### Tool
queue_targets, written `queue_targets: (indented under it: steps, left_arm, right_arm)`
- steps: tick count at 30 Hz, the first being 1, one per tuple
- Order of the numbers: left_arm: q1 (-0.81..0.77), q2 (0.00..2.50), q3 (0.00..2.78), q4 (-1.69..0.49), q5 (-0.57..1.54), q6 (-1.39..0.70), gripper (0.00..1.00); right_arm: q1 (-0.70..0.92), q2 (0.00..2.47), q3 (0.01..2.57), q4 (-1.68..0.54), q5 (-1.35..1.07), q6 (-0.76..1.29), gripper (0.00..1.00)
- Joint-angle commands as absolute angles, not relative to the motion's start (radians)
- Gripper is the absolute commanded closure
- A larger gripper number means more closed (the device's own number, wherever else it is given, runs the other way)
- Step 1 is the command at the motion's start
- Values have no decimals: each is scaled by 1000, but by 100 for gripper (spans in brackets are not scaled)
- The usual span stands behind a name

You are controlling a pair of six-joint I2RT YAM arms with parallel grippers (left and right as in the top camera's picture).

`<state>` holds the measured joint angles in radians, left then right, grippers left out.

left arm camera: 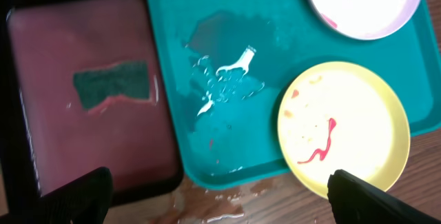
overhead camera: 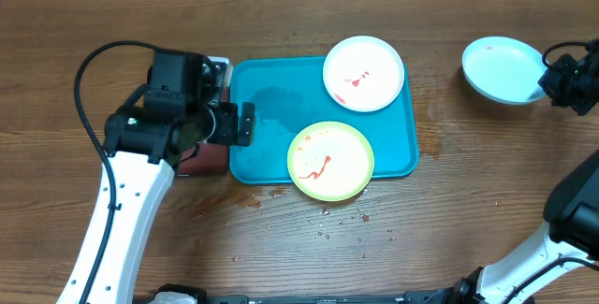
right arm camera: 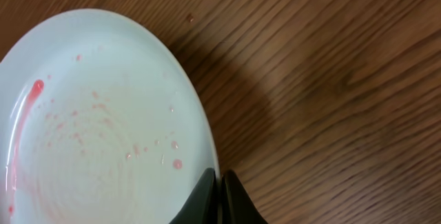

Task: Clean dirty plates on tray and stack at the side
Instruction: 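Carry the light blue plate right and set it on the table, then move the right gripper back to the yellow plate rim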

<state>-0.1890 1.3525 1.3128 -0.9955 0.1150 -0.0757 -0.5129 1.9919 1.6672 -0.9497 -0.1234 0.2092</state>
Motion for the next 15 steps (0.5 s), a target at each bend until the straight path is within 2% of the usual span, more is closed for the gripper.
queue_targets:
  steps: [1,7,9,11,12,15]
  left_arm:
    - [-217,1353,1304,-978,94,-94,0]
    - [-224,1353,1304,-978,94,-94,0]
    - [-224,1353,1304,-978,94,-94,0]
    - [-224,1353,1304,-979,94,-94,0]
    - [-224,1353,1304,-979,95,-94,0]
    - [-224,1353,1304,-979,97,-94,0]
  right_arm:
    - [-505,1944,1634,-928,-73,214,96]
    - [-505,1945,1628,-913,-44,218,96]
    - [-505,1945,1628,-913,-45,218,87]
    - [-504,1945,1628,-915,-46,218,65]
    - [-504,1945,1628,-918,-46,218,59]
    - [-504,1945,1631,-936,-51,245,56]
